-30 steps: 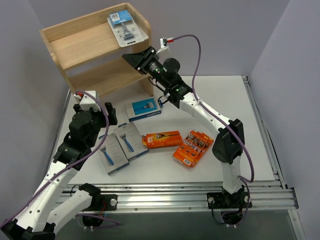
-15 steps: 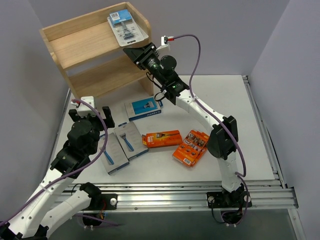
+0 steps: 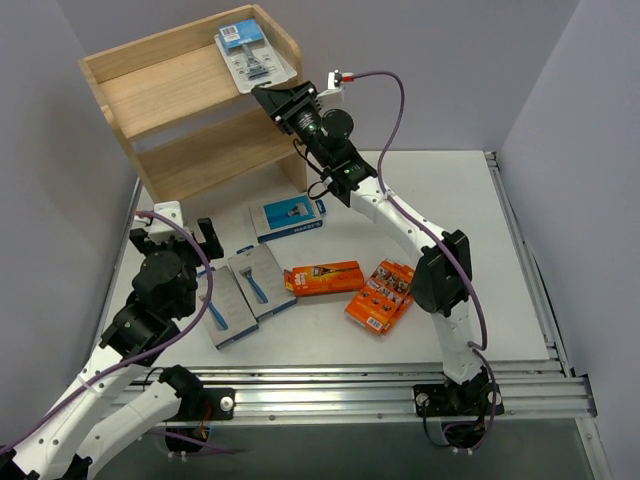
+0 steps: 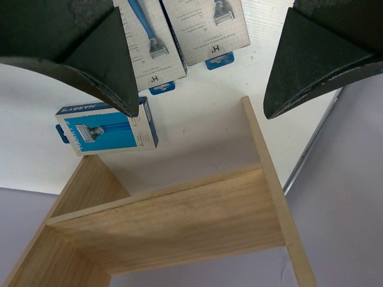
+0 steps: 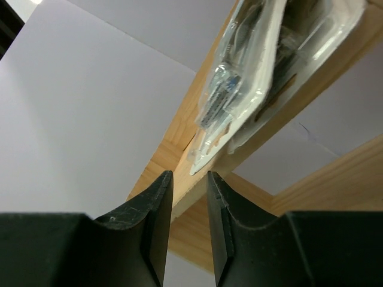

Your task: Place and organize the shaving razors onto the shelf

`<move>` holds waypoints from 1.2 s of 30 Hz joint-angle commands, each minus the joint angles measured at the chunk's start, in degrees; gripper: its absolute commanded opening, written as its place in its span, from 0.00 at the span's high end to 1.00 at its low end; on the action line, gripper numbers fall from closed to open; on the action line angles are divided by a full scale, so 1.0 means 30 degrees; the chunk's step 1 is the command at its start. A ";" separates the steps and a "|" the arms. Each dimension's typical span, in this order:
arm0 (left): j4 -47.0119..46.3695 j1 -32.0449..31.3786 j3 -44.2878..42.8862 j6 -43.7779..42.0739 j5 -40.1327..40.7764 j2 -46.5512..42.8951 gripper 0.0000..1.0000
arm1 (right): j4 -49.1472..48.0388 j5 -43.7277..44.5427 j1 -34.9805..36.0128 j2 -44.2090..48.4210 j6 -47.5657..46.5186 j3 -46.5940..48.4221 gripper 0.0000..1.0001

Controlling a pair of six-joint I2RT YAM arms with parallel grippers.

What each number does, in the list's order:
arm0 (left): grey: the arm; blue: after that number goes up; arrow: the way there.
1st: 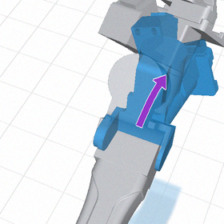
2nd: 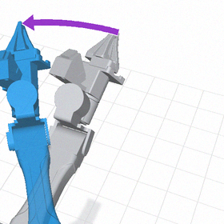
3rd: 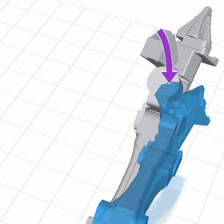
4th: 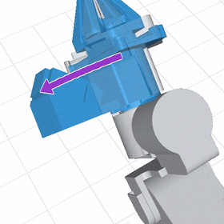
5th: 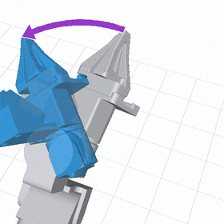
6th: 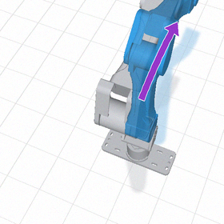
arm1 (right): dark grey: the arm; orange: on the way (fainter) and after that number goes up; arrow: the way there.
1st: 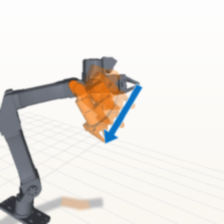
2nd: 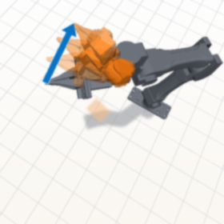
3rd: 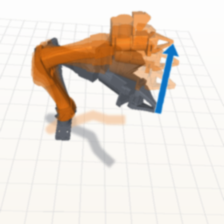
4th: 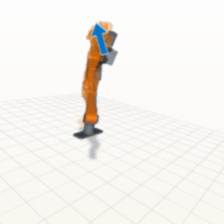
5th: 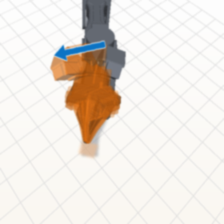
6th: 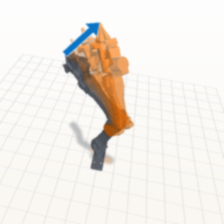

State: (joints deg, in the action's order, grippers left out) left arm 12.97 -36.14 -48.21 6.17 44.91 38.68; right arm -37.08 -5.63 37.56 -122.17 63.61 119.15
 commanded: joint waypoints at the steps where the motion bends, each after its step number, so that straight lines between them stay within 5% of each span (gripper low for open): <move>1: -0.1131 -0.0170 0.0073 -0.0505 0.0325 -0.0060 0.06 | -0.1496 0.0559 -0.0157 -0.0028 0.0649 0.0448 0.75; 16: -0.1336 -0.0551 0.0160 -0.0945 -0.0379 -0.0089 0.06 | -0.2113 0.0528 -0.0420 -0.1288 0.1266 0.2205 0.77; 23: -0.1365 -0.0668 0.0190 -0.0974 -0.0320 -0.0148 0.06 | -0.2083 0.0616 -0.0538 -0.1874 0.1676 0.3348 0.96; 36: -0.1365 -0.0727 0.0219 -0.1062 -0.0495 -0.0148 0.06 | -0.2113 0.0880 -0.0977 -0.1787 0.2027 0.3730 1.00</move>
State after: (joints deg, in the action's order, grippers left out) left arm 12.14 -37.95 -47.31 3.79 44.07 38.68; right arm -39.31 -3.84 35.57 -128.29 69.10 127.68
